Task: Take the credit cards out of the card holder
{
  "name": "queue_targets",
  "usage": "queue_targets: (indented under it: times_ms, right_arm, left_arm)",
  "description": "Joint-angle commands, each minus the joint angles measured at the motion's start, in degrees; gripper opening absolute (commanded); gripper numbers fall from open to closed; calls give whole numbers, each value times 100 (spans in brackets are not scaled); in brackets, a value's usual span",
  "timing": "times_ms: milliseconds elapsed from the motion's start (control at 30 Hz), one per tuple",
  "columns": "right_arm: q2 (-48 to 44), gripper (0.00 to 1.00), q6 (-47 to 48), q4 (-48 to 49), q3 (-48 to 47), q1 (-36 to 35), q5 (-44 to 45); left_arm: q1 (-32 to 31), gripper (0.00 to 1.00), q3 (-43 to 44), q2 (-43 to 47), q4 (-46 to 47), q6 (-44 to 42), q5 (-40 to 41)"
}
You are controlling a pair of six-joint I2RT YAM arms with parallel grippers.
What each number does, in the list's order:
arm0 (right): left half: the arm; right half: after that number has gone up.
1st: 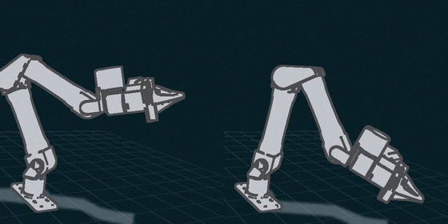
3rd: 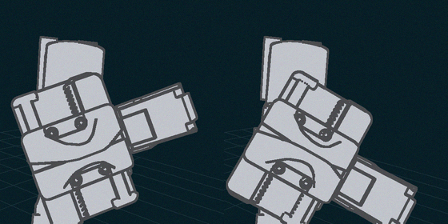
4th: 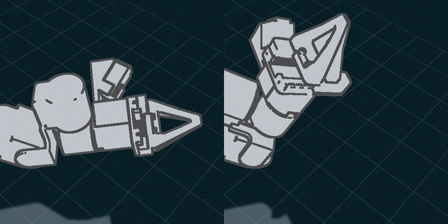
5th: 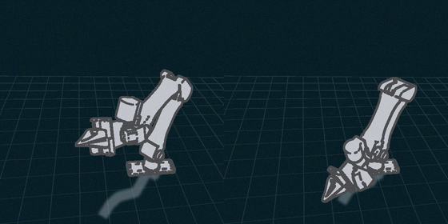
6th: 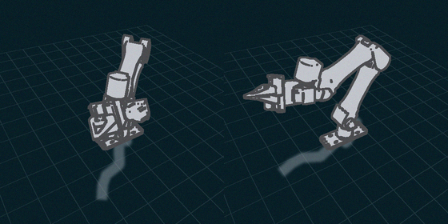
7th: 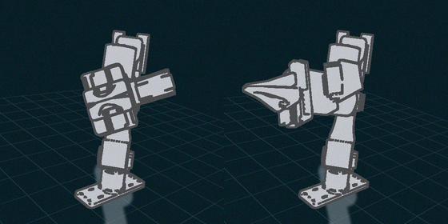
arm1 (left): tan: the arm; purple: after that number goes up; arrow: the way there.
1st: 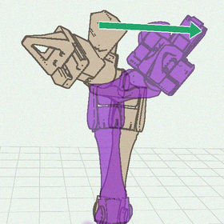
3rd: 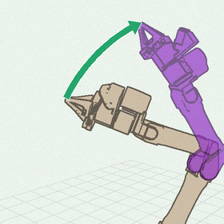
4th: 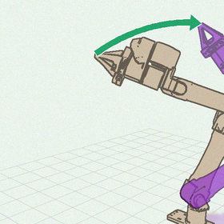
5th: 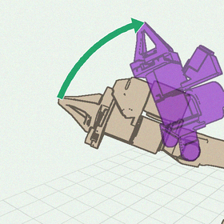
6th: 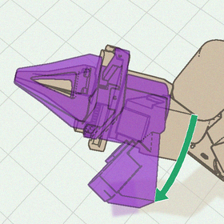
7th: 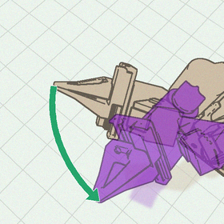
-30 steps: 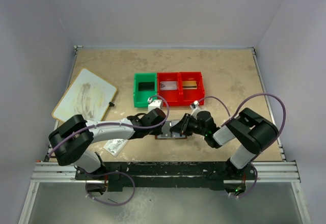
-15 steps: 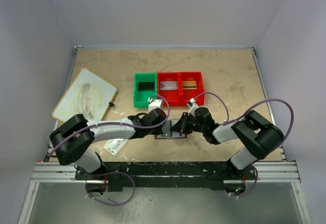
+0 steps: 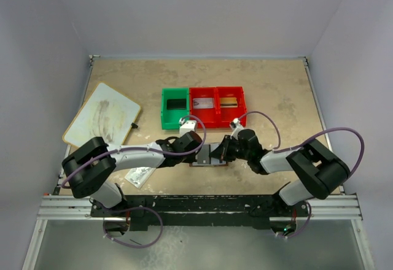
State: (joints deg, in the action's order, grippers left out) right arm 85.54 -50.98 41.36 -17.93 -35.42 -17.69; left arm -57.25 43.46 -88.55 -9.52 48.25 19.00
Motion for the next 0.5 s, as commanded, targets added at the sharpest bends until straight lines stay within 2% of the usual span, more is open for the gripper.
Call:
queue_targets:
  times_ms: [0, 133, 333, 467]
  right_arm:
    - [-61, 3, 58, 274, 173, 184, -145]
    - [-69, 2, 87, 239, 208, 258, -204]
    - [-252, 3, 300, -408, 91, 268, 147]
    - [-207, 3, 347, -450, 49, 265, 103]
  left_arm:
    - [-5, 0, 29, -85, -237, -113, 189]
    - [-5, 0, 17, -42, -231, -114, 216]
    - [-9, 1, -36, 368, -23, -65, 290]
    - [-14, 13, 45, 624, 491, -46, 63]
